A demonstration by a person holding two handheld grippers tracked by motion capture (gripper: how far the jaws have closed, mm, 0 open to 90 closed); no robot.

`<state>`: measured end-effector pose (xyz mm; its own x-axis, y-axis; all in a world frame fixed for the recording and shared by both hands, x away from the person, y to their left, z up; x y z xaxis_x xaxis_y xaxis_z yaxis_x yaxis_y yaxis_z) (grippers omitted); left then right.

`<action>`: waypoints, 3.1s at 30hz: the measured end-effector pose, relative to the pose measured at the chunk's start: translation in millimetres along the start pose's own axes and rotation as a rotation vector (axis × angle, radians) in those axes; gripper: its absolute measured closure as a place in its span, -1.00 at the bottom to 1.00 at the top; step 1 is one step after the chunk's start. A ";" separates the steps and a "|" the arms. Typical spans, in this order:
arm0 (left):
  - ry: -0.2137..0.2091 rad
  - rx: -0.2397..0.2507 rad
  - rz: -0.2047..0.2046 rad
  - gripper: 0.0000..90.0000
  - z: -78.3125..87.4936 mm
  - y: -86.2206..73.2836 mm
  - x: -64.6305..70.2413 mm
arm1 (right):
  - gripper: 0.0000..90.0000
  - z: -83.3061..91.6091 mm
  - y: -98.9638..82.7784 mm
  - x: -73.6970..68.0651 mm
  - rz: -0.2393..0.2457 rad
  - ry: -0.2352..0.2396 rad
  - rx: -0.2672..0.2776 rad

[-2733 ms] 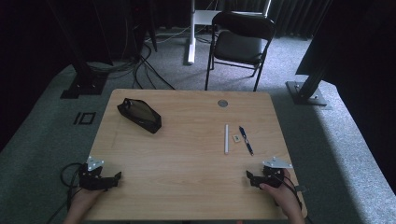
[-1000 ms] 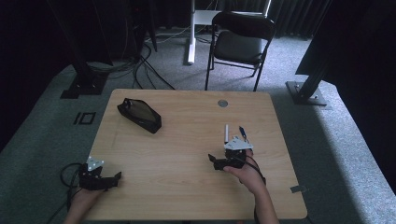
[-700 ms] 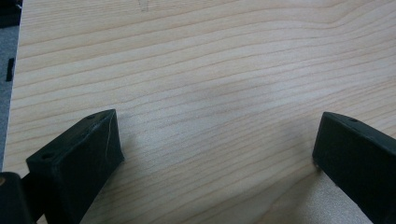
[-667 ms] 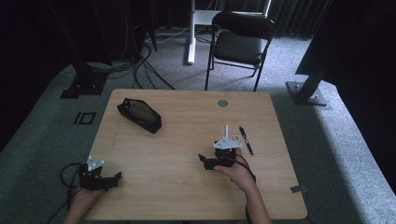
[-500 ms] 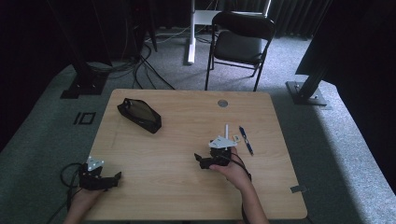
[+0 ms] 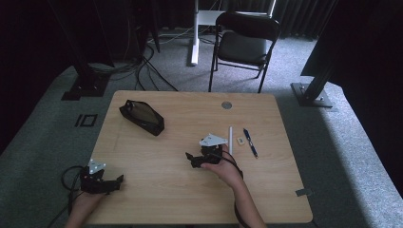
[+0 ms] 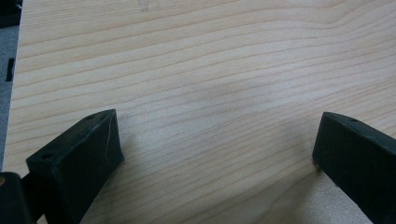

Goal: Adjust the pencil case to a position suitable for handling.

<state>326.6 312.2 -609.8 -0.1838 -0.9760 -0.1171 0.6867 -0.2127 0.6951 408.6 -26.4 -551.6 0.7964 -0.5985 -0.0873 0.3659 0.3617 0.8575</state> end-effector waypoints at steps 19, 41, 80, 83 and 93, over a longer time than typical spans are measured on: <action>0.000 -0.002 0.000 -0.97 0.1 -0.1 0.0 | -0.69 -30.1 27.4 -0.8 0.006 0.003 0.017; 0.000 -0.002 0.000 -0.97 0.2 -0.1 0.0 | -0.69 -68.2 51.3 -10.1 0.024 0.040 0.032; 0.000 -0.002 0.001 -0.97 0.1 0.0 0.0 | 0.11 -124.5 90.7 0.6 0.021 0.002 0.048; 0.000 -0.001 0.001 -0.97 0.1 0.0 0.1 | 0.15 -129.0 91.1 1.6 0.014 0.003 0.041; 0.001 -0.001 -0.001 -0.97 0.1 0.0 -0.1 | 0.27 -142.2 89.0 3.2 -0.022 -0.002 0.039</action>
<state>326.5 312.3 -609.7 -0.1837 -0.9759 -0.1181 0.6874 -0.2134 0.6942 512.2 105.6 -547.6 0.7872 -0.6076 -0.1056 0.3644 0.3200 0.8745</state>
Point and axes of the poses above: each handheld gripper's, and its own axes: z roughly backward along the jaws, y roughly out of its top, x roughly to its right, the point moved 8 cm from there along -z, roughly forward along the jaws, and after that the axes turned 8 degrees about y, right-handed, at the moved point
